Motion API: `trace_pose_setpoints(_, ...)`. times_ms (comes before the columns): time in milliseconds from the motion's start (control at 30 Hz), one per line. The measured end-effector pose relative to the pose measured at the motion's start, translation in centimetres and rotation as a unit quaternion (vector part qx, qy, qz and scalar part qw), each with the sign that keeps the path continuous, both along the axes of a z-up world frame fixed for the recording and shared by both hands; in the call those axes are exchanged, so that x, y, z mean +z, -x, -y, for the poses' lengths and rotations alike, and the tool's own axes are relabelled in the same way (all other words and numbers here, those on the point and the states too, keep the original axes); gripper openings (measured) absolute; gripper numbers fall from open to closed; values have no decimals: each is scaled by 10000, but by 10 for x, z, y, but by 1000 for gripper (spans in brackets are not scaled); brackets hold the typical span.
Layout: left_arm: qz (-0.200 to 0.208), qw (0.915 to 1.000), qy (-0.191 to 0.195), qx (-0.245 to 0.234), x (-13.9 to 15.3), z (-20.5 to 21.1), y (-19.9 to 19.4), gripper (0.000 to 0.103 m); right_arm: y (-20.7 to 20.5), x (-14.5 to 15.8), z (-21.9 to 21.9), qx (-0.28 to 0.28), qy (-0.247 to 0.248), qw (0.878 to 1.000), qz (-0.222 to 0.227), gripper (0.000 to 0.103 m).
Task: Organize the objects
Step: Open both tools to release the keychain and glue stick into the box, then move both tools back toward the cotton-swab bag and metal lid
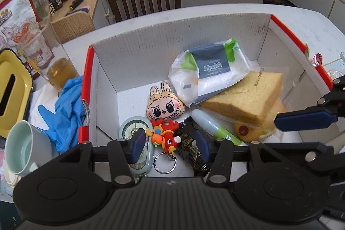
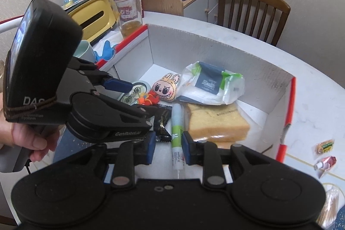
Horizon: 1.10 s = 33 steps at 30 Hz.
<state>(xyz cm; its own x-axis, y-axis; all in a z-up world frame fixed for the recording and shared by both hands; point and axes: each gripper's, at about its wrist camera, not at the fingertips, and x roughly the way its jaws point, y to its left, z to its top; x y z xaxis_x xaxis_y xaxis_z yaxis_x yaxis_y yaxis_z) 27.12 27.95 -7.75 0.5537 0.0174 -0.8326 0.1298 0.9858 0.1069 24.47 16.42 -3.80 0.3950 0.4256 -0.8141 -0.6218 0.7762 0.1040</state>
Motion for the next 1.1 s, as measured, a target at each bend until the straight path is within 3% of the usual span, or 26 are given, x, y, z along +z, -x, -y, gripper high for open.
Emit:
trace_pose_setpoints(433,534,9982,246,79,38,14,30,50,24,28,43,-66,-371,9991,210,39)
trace_pose_setpoints(800,828,9951,514,-194,69,52,65,50,50,56,87,-155,-740,9965,363,47)
trace_pose_setpoints(900,887,9939,625,-184,77,64,72,50,54,62,106,-192,-846,9955,379,54)
trace_pose_setpoints(1000,930,9931,702,-149,84,79,76,65,57,66,124,-227,-903,9946,453,55)
trace_pose_setpoints(1100,1027,9923,663,-190,90,98,81,67,58,68,146,-278,-960,9939,467,56)
